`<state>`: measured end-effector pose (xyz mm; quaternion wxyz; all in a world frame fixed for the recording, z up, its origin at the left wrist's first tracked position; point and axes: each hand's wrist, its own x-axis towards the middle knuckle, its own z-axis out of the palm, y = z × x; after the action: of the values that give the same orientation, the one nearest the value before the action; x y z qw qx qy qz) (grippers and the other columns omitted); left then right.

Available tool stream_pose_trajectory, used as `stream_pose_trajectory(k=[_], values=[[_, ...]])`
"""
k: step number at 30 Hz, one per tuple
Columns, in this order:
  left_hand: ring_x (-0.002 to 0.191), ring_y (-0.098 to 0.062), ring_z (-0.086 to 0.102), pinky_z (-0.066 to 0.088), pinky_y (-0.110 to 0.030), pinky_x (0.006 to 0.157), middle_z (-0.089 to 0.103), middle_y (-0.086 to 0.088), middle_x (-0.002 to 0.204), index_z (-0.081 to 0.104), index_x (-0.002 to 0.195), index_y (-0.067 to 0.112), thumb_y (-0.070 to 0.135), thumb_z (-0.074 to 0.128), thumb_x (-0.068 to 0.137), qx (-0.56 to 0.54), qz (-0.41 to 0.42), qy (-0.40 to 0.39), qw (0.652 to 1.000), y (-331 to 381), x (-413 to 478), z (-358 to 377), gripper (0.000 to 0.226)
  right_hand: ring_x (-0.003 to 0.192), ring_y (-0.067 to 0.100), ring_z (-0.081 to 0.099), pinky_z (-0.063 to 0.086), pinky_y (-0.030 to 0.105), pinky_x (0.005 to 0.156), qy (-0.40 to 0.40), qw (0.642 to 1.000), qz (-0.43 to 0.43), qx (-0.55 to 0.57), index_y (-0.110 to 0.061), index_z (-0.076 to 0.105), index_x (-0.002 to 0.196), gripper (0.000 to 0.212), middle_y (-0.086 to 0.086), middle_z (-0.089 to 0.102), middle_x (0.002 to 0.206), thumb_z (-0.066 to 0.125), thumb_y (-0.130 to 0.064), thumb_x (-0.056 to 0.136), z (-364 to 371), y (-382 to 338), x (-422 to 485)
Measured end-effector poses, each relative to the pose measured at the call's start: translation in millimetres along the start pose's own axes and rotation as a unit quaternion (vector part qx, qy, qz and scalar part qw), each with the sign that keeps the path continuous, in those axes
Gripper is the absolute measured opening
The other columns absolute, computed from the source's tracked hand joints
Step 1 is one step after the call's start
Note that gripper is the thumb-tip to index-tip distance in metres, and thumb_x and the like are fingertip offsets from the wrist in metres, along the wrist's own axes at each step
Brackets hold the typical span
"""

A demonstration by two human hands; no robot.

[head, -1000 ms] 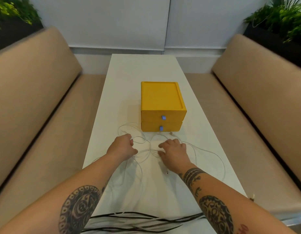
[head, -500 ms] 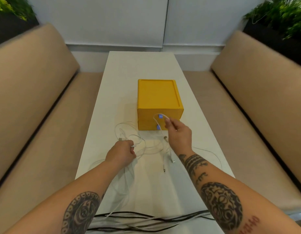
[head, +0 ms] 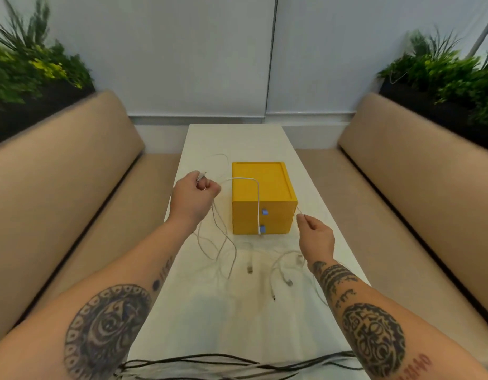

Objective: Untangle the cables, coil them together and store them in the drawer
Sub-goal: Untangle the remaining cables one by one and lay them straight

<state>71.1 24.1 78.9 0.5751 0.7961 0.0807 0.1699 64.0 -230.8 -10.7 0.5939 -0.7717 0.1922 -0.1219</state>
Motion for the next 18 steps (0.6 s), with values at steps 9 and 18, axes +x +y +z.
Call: stream_pose_trajectory(k=[9, 18], values=[[0.063, -0.007, 0.055, 0.042, -0.025, 0.061, 0.06, 0.0, 0.074, 0.031, 0.065, 0.02, 0.004, 0.072, 0.08, -0.052, 0.042, -0.027, 0.997, 56, 1, -10, 0.046, 0.13, 0.027, 0.051, 0.041, 0.043, 0.11, -0.126, 0.982, -0.035, -0.134, -0.012, 0.053, 0.141, 0.051, 0.007, 0.055, 0.143, 0.046, -0.044, 0.101, 1, -24, -10], [0.053, -0.001, 0.052, 0.039, -0.024, 0.057, 0.063, -0.006, 0.08, 0.038, 0.068, 0.013, 0.003, 0.073, 0.081, -0.062, 0.034, -0.08, 0.994, 59, -12, -6, 0.038, 0.117, 0.015, 0.057, 0.047, 0.029, 0.09, -0.238, 0.965, -0.112, -0.015, -0.023, 0.047, 0.14, 0.042, -0.007, 0.057, 0.123, 0.054, -0.037, 0.101, 26, -72, -36]])
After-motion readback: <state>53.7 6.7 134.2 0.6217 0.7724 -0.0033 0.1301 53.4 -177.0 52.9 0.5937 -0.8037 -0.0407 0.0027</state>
